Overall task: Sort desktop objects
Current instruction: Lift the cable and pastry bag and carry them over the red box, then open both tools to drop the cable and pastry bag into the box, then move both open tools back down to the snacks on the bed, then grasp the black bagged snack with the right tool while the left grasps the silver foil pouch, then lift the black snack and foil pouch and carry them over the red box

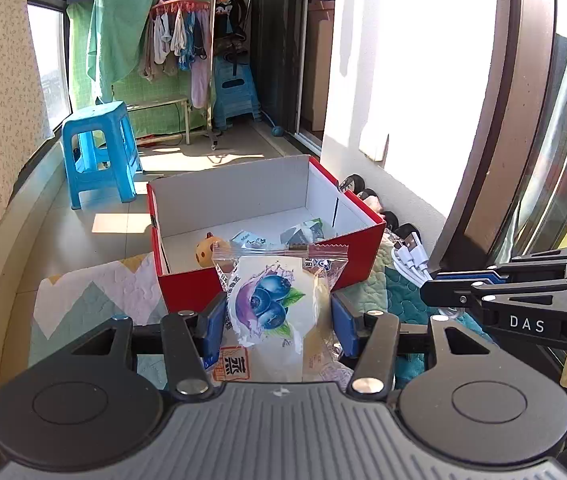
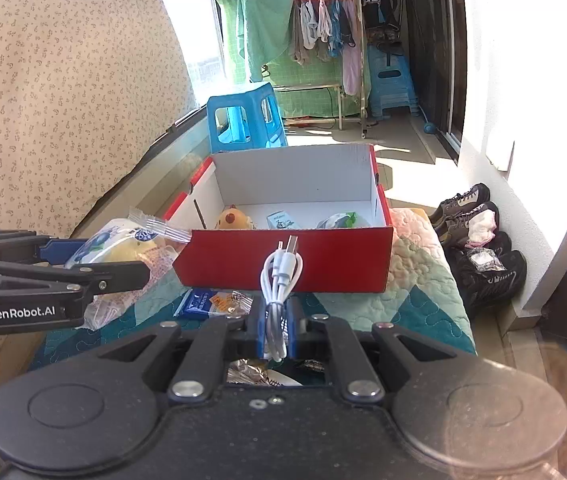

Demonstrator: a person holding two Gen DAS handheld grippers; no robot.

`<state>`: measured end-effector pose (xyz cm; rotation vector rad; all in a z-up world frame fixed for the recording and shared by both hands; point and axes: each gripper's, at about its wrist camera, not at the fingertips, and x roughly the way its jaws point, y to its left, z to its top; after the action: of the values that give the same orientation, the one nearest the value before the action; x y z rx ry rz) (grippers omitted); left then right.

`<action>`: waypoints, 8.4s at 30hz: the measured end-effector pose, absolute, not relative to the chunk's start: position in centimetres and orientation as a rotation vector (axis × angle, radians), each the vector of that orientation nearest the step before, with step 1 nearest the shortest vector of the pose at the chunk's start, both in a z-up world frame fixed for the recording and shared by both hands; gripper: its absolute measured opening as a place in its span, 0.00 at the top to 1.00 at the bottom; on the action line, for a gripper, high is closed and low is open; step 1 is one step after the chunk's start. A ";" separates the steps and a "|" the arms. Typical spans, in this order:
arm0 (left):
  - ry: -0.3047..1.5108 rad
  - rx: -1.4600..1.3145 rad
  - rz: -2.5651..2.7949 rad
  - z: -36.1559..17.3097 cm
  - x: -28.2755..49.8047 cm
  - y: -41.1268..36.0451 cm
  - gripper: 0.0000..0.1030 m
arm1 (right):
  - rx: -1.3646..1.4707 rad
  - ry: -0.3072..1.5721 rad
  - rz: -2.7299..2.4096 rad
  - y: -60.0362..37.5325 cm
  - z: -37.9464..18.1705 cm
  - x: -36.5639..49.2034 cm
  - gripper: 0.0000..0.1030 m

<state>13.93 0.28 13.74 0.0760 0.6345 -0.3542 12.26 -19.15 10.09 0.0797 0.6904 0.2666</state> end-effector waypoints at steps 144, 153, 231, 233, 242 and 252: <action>0.769 0.235 -0.292 9.3 13.2 -0.3 0.19 | -0.008 0.824 0.266 -20.1 7.4 13.0 0.35; 0.791 0.175 -0.330 6.3 12.2 -0.5 0.12 | 0.055 0.875 0.214 -20.9 4.6 13.3 0.35; 0.822 0.050 -0.384 1.6 16.0 -3.9 0.50 | 0.168 0.896 0.159 -23.1 0.8 14.8 0.48; 0.822 0.045 -0.386 2.1 15.4 -3.7 0.50 | 0.162 0.892 0.164 -22.9 1.2 14.3 0.48; 0.802 -0.002 -0.354 4.6 12.9 -2.1 0.50 | 0.165 0.850 0.216 -21.7 3.8 11.9 0.48; 0.711 -0.042 -0.345 10.5 12.7 0.1 0.50 | 0.163 0.731 0.284 -20.1 9.5 11.6 0.48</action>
<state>12.70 0.11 10.45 -0.0422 0.7112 -0.3446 11.57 -20.07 9.53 0.1628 0.7306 0.2839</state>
